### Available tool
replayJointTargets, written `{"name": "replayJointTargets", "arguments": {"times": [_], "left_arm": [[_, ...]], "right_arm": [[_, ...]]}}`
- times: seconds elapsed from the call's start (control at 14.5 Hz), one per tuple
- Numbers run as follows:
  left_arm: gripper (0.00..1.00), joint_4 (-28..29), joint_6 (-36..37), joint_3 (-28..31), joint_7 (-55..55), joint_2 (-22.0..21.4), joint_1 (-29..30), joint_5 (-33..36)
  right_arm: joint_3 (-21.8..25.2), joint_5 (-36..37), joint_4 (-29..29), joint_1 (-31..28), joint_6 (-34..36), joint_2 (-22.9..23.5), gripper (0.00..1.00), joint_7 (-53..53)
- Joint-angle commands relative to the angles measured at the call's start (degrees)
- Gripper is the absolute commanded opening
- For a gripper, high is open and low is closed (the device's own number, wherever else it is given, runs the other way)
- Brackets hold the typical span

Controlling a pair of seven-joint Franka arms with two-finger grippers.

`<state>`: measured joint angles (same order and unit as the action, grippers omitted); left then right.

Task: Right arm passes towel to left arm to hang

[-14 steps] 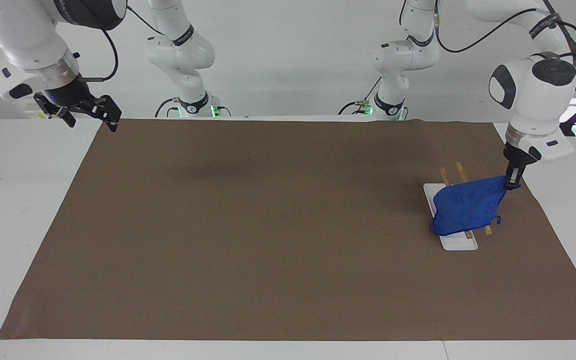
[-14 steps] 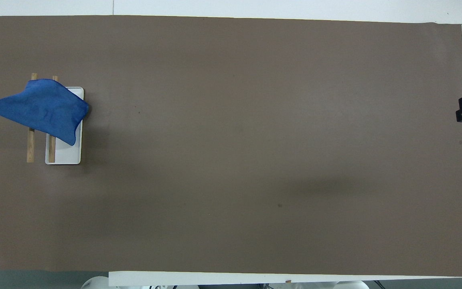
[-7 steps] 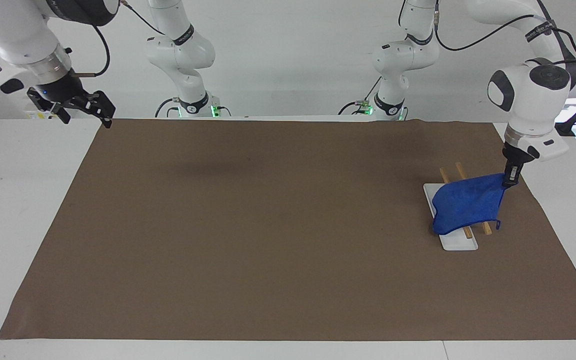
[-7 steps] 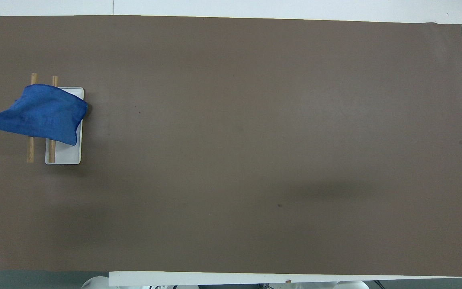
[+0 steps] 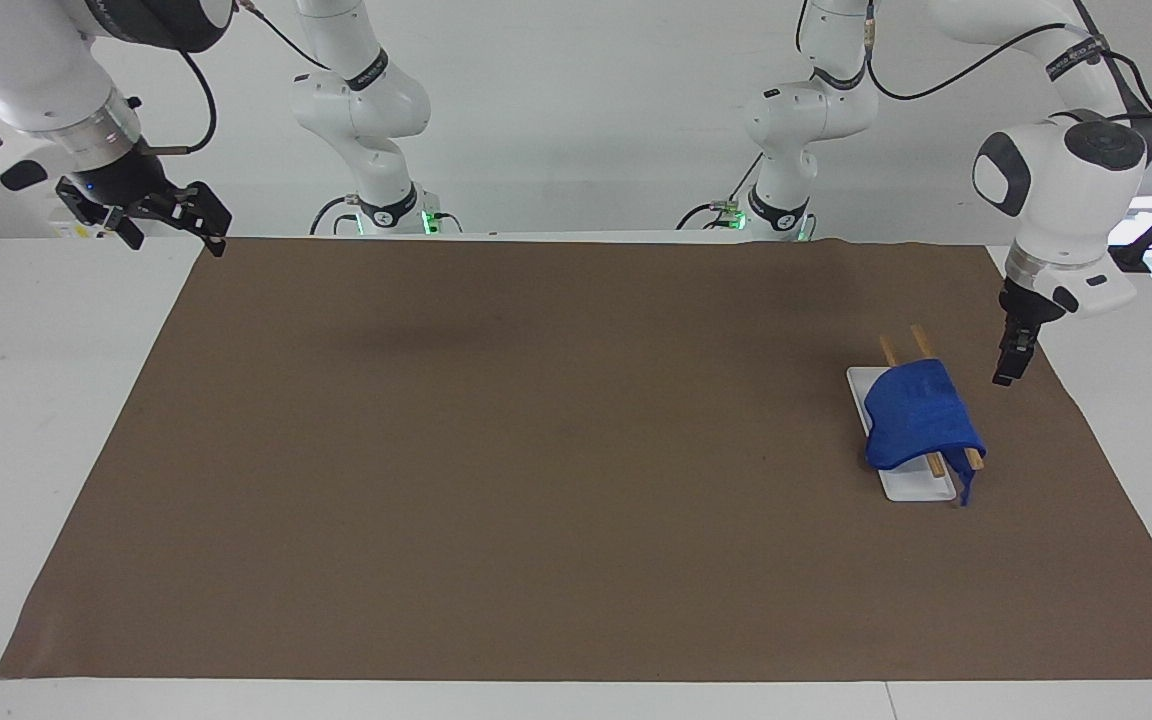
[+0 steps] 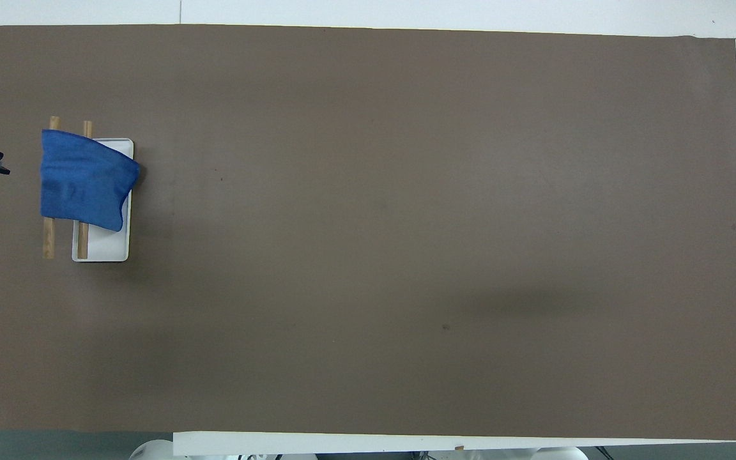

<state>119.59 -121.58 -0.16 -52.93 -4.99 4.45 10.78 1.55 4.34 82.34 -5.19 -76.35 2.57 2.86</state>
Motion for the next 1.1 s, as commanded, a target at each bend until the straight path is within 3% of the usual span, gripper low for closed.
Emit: {"name": "replayJointTargets", "arguments": {"times": [0.0,0.28,0.55,0.83,1.03], "left_arm": [[1.0,-5.8,13.6,0.4,5.8,-0.9,-4.8,-1.5],[1.0,-12.4,24.9,0.3,21.0,-0.7,-5.3,-7.2],[1.0,-24.5,36.1,0.7,47.9,3.6,-5.1,-9.2],[1.0,-31.4,40.3,0.3,50.2,7.3,-5.1,-9.9],[1.0,-31.5,40.4,0.3,54.2,7.3,-5.3,-10.9]], "right_arm": [[0.3,-1.1,1.5,-0.2,-0.2,-1.1,1.0,0.7],[0.2,-1.1,3.0,0.0,-0.7,-1.6,1.0,0.7],[0.2,-1.2,5.2,-1.5,-3.1,-2.4,1.0,1.1],[0.2,-1.1,5.2,-1.6,-3.5,-2.4,1.0,1.2],[0.2,-1.1,5.1,-1.5,-3.1,-2.4,1.0,1.2]]}}
